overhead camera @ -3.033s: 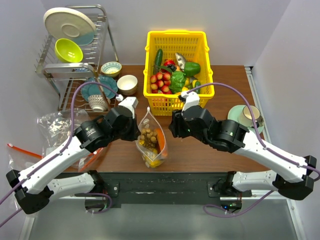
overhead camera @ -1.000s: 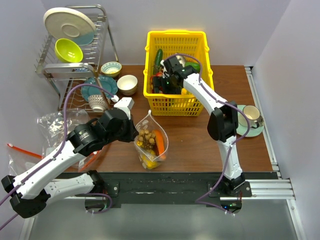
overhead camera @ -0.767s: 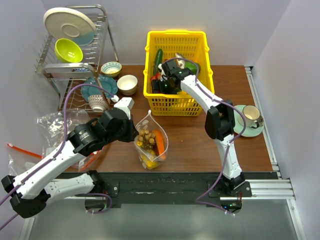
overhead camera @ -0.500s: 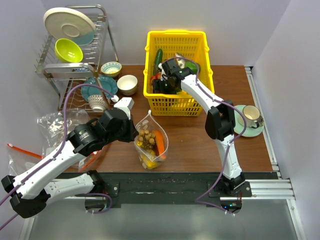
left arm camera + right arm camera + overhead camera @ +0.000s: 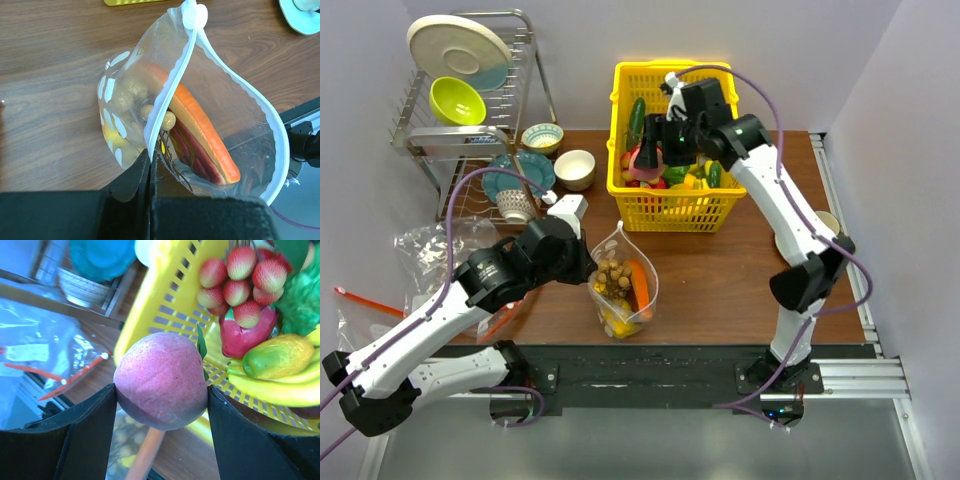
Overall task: Place the food in the zip-top bag and seal the zipper
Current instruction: Pick up the fake fruit from the bin, then place the fake fruit in the zipper food storage bag.
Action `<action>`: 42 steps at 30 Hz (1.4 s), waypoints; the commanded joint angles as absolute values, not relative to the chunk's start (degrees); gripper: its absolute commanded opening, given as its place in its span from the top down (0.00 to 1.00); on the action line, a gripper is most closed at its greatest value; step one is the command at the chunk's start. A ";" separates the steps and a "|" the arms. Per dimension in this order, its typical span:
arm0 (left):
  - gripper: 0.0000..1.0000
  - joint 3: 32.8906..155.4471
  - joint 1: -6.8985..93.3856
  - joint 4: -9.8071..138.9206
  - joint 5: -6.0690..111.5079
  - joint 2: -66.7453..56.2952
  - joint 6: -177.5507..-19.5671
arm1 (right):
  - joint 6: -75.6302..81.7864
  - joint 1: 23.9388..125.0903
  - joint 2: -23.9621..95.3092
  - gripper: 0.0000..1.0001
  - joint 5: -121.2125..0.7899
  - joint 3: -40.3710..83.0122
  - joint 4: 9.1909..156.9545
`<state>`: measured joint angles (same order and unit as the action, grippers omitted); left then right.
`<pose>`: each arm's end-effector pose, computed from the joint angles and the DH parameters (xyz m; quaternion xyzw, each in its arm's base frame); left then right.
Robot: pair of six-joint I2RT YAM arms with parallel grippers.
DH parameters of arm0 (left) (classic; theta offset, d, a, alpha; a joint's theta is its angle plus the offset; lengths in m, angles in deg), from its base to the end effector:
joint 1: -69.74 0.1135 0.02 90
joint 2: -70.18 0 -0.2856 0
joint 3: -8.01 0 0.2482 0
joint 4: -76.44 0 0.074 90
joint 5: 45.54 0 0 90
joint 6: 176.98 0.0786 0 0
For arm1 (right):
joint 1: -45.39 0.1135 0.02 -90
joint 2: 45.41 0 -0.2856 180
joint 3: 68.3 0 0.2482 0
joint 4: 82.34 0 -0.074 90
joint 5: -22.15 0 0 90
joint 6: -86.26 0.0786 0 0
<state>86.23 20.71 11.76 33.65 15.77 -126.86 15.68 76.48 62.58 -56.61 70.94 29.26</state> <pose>0.1391 -0.1377 0.3470 0.0332 0.9057 -0.2287 0.3554 0.3696 0.2408 0.4227 -0.1340 0.8822 0.2683 0.3631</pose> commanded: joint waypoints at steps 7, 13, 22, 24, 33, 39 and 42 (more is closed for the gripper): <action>1.00 87.21 20.88 14.99 34.26 15.95 -127.41 | 16.03 77.29 41.27 0.48 -44.85 53.64 35.49; 1.00 87.21 20.88 16.05 34.79 15.16 -127.67 | 17.36 84.75 30.20 0.48 -43.50 39.83 39.19; 1.00 87.04 20.88 16.66 35.14 14.81 -128.02 | 20.87 95.83 26.93 0.48 -46.14 28.22 44.20; 1.00 87.04 20.88 16.66 35.23 14.81 -128.11 | 20.87 97.24 27.89 0.46 -46.93 27.60 44.73; 1.00 86.95 20.88 16.66 35.23 15.07 -128.46 | 20.87 97.68 31.67 0.11 -52.65 29.18 44.12; 1.00 86.95 20.88 16.40 34.88 15.07 -128.38 | 21.05 97.68 30.01 0.07 -55.10 29.88 42.19; 1.00 86.95 20.88 16.40 34.79 15.07 -128.29 | 21.14 97.77 28.51 0.09 -58.60 30.06 39.30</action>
<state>86.23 20.71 14.05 35.09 14.68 -127.95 20.71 97.61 31.89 -53.48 27.60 41.82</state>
